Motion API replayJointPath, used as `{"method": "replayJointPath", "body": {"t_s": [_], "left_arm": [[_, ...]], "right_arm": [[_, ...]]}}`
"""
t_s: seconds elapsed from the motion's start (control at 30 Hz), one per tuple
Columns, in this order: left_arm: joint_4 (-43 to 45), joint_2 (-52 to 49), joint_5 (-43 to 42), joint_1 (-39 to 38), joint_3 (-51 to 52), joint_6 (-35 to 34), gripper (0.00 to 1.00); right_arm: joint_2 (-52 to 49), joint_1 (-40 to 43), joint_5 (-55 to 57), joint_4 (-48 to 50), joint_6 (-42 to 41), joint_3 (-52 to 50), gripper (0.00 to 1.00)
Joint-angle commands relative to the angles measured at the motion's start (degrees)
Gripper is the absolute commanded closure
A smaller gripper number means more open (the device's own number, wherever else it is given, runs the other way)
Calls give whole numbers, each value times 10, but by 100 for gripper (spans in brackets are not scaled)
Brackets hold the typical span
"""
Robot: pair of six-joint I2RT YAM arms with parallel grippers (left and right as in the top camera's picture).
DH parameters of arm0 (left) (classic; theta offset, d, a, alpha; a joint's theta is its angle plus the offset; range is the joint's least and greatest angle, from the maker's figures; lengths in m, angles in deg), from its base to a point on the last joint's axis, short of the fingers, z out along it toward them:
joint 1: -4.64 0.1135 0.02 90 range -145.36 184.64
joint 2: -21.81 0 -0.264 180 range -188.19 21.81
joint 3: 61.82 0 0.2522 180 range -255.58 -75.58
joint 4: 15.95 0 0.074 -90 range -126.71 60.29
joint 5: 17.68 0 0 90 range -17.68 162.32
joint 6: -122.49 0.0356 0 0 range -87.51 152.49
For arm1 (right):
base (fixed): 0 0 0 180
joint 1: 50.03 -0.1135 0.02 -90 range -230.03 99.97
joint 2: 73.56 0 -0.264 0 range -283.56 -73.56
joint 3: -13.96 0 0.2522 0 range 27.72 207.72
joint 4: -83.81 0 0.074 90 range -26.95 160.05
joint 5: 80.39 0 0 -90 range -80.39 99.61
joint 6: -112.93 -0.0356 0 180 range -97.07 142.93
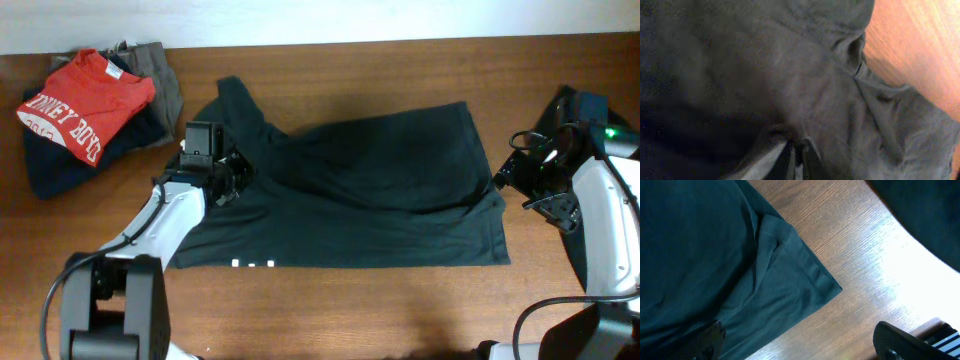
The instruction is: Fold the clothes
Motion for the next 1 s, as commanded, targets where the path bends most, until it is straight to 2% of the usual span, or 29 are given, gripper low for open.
{"method": "replayJointPath", "body": {"t_s": [0.0,0.03,0.17,0.2,0.23,0.37,0.47,0.6,0.73,0.83,0.97], "left_arm": [[28,-14,9,-2,-8,42,59],[36,-14,8,-2,-8,54,38],[52,-14,9,-2,-10,107,18],[46,-14,9,-1,-13,125,9],[38,-14,9,-1,-16,131,6],[-84,-13,19,2,-68,152,3],[-199,-6,92,2,-135,177,2],[-246,20,114,2,-190,220,2],[-272,51,109,3,-217,226,2],[-323,60,107,3,-217,224,2],[-427,39,100,2,-217,224,2]], "right_arm": [[-2,4,9,-2,4,3,1],[-2,4,9,-2,4,3,1],[-2,4,9,-2,4,3,1],[-2,4,9,-2,4,3,1],[-2,4,9,-2,4,3,1],[-2,4,9,-3,4,3,1],[-2,4,0,-2,6,3,1],[-2,1,-6,-2,7,3,1],[-2,-20,-28,-1,32,3,1],[-2,-65,-120,-2,103,3,0],[-4,-176,-144,-10,111,3,0]]}}
